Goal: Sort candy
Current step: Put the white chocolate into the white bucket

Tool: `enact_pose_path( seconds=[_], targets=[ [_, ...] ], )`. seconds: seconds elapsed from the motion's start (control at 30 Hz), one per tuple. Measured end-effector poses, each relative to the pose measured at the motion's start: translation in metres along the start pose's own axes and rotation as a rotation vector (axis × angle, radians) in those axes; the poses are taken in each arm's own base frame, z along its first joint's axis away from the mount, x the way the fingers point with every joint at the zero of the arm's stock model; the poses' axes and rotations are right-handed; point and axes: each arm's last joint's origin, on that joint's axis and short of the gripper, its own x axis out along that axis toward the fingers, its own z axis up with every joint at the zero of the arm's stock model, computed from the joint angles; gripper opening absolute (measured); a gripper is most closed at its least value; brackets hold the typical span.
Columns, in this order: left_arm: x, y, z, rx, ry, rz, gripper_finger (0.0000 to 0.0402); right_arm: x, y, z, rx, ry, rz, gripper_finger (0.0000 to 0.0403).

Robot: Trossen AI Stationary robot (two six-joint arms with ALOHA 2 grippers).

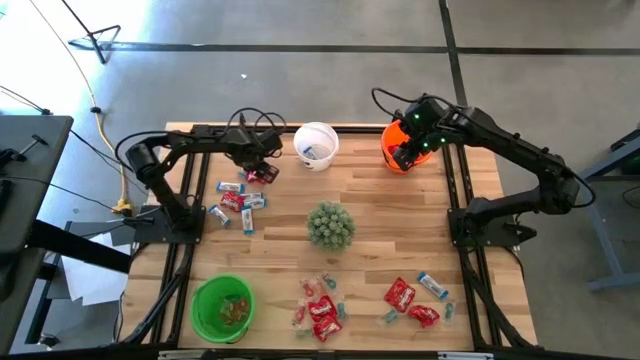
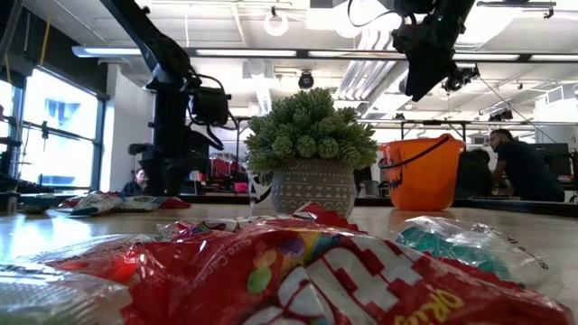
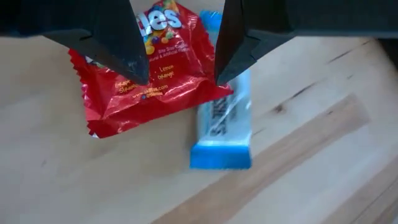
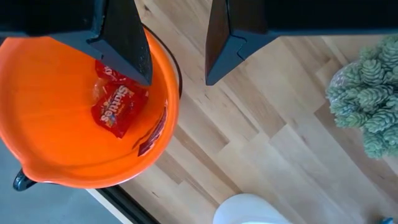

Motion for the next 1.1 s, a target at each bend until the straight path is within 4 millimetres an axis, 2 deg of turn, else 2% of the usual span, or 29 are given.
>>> enact_pose_path(
  seconds=[0.27,0.43,0.83,1.1],
  targets=[
    [-0.005,-0.002,0.001,-0.053,-0.010,-0.075,0.0173,0.000,0.000,0.000,0.000,0.000,0.000,0.0144],
    [-0.011,0.002,0.002,-0.063,-0.060,-0.023,0.0173,0.000,0.000,0.000,0.000,0.000,0.000,0.0144],
    [-0.007,0.016,0.008,-0.198,-0.090,0.050,0.0173,0.000,0.000,0.000,0.005,-0.002,0.000,0.0144],
    [-0.001,0.022,0.007,-0.227,-0.025,0.044,0.0172,0.000,0.000,0.000,0.008,-0.002,0.000,0.0144]
  ],
)
